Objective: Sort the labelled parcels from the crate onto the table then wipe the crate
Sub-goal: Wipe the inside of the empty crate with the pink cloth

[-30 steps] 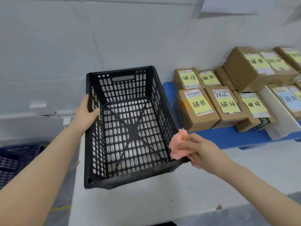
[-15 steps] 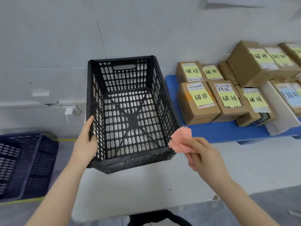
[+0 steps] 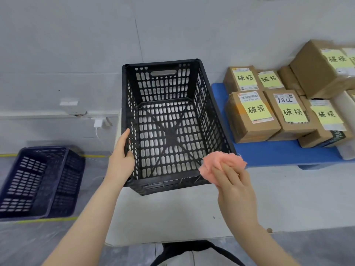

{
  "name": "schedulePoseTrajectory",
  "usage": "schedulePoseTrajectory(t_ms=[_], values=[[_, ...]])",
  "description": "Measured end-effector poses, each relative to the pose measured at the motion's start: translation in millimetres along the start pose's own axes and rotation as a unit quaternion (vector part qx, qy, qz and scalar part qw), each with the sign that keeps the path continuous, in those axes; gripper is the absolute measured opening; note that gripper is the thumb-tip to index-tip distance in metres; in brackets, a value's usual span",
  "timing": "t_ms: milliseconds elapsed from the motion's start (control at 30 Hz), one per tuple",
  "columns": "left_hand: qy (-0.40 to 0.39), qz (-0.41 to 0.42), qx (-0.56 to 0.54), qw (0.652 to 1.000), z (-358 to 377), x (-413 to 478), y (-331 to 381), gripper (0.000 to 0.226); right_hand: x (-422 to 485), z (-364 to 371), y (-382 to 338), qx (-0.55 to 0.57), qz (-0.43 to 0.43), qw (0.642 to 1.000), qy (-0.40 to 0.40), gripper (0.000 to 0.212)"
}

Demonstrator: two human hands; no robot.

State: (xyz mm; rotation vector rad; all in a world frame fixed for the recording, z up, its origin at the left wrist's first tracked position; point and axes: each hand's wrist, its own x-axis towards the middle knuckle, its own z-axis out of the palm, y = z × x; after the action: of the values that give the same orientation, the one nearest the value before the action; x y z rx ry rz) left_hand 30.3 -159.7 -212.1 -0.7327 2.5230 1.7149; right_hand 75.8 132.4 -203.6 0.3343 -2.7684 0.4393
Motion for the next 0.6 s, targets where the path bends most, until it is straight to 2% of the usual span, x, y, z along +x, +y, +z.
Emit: schedulePoseTrajectory(t_ms=[100, 167, 400, 600], values=[[-0.001, 0.004, 0.001, 1.0, -0.3, 0.8, 0.0, 0.071, 1.2, 13.5, -21.8, 0.025, 0.002, 1.0, 0.004, 0.06], [0.0, 0.013, 0.011, 1.0, 0.7, 0.4, 0.5, 0.069, -0.7, 24.6, -45.0, 0.038, -0.037, 0.999, 0.01, 0.05], [0.005, 0.03, -0.001, 1.0, -0.8, -0.4, 2.2, 0.072, 1.6, 52.6, -157.9, 0.087, -0.143, 0.98, -0.103, 0.034], [-0.001, 0.019, -0.009, 1.0, -0.7, -0.5, -2.0, 0.073, 7.9, 42.2, -128.7, 0.068, -0.183, 0.974, -0.112, 0.054]])
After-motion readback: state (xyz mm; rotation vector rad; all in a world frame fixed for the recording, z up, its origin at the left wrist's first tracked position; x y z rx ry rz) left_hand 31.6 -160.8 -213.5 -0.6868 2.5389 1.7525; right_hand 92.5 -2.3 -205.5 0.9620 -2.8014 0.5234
